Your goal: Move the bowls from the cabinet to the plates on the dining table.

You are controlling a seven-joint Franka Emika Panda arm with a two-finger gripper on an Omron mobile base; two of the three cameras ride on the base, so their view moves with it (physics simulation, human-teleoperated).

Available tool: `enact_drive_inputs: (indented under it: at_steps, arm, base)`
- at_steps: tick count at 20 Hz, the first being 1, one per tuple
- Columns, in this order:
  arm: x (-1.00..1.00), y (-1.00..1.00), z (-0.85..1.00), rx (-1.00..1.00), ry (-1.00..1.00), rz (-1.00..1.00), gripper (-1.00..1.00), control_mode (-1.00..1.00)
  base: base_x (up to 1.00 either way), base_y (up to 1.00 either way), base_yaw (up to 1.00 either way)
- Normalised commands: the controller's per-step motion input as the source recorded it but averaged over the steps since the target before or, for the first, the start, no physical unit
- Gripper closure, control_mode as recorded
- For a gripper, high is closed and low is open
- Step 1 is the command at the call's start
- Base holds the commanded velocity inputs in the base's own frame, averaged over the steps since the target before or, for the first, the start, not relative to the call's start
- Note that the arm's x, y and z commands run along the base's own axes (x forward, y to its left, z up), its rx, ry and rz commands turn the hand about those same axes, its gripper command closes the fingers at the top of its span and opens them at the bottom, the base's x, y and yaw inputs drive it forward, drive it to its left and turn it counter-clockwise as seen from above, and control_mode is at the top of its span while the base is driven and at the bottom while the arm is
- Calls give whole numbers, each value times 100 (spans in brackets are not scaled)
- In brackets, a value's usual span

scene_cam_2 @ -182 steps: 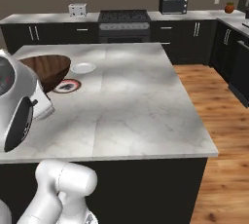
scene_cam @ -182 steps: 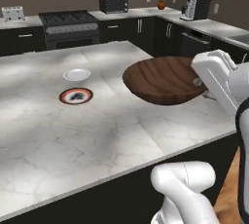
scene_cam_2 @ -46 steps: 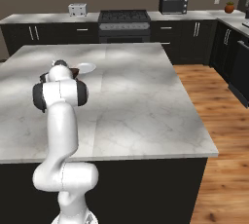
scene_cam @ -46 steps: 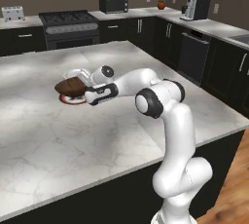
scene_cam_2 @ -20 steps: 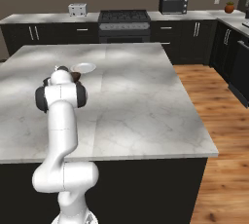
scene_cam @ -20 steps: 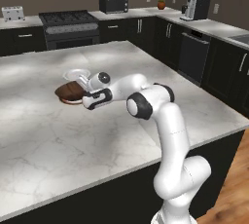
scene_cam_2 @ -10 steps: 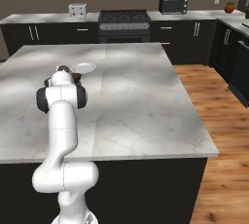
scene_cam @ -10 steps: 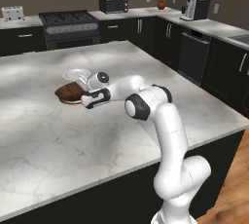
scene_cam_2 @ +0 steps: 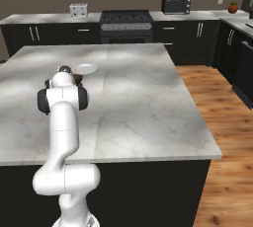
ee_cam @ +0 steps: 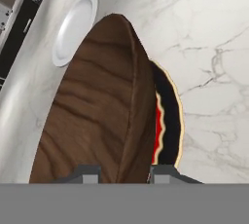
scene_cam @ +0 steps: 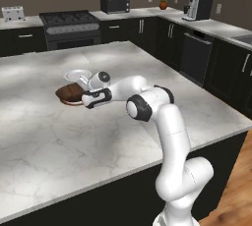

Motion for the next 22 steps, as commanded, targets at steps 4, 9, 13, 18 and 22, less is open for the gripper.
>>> enact_drive_inputs:
  at_steps: [4, 9, 13, 18, 22]
  arm:
    - [0, 0, 0, 0, 0, 0, -100, -100]
    - [-1, -3, 2, 0, 0, 0, -100, -100]
    - [-2, -37, 24, -2, -1, -1, -100, -100]
    - [-10, -47, 53, -4, -8, -5, -100, -100]
    - [-28, -37, 50, -7, -13, -3, -100, -100]
  base:
    - [0, 0, 0]
    - [0, 0, 0]
    - [0, 0, 0]
    - [0, 0, 0]
    - [0, 0, 0]
